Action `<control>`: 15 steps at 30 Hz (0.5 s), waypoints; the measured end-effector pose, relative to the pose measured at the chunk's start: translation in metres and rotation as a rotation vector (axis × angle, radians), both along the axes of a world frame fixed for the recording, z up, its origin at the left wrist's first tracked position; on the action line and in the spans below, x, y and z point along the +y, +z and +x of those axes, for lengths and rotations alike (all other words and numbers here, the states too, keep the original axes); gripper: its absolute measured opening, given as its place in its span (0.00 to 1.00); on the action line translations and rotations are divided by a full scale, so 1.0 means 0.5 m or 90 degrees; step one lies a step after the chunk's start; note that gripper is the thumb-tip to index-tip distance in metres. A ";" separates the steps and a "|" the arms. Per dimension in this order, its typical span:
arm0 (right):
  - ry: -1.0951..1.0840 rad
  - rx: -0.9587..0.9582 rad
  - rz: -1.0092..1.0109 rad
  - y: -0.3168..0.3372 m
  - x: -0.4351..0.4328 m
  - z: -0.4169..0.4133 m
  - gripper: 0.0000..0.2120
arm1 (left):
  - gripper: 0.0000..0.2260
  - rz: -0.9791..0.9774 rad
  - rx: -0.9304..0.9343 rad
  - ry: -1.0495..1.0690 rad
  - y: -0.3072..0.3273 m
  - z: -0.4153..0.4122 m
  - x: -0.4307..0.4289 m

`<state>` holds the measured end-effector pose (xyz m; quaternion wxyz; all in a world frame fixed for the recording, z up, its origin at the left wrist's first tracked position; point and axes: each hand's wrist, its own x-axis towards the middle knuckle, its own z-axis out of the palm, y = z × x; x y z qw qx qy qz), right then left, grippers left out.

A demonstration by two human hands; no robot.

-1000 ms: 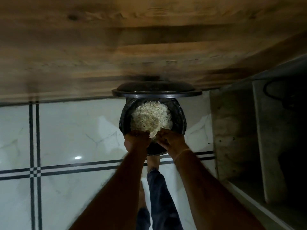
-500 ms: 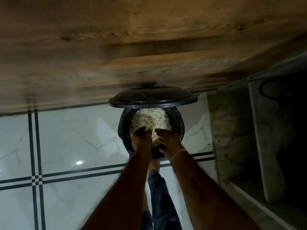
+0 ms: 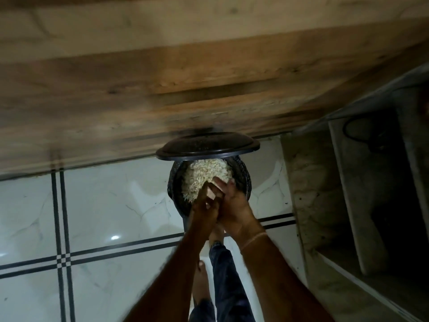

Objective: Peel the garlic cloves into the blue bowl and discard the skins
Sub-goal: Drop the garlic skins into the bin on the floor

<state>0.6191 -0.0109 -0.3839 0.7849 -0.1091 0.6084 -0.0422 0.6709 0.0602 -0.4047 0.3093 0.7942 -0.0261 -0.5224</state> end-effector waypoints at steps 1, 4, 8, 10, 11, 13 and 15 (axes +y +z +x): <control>0.022 -0.008 -0.049 0.041 -0.001 -0.011 0.22 | 0.26 0.025 -0.038 -0.047 0.024 0.005 0.013; 0.064 -0.030 -0.160 0.146 0.007 -0.076 0.18 | 0.30 0.062 -0.119 -0.167 0.118 0.008 0.043; 0.140 0.069 -0.341 0.307 0.068 -0.180 0.14 | 0.25 -0.016 -0.240 -0.246 0.324 -0.038 0.070; 0.127 0.088 -0.395 0.404 0.106 -0.241 0.12 | 0.23 -0.046 -0.276 -0.321 0.436 -0.084 0.090; 0.118 0.096 -0.428 0.462 0.126 -0.276 0.11 | 0.22 -0.072 -0.290 -0.350 0.490 -0.113 0.102; 0.112 0.123 -0.482 0.550 0.170 -0.354 0.11 | 0.20 -0.136 -0.295 -0.405 0.580 -0.179 0.132; 0.134 0.164 -0.556 0.619 0.216 -0.438 0.13 | 0.20 -0.195 -0.296 -0.460 0.646 -0.252 0.154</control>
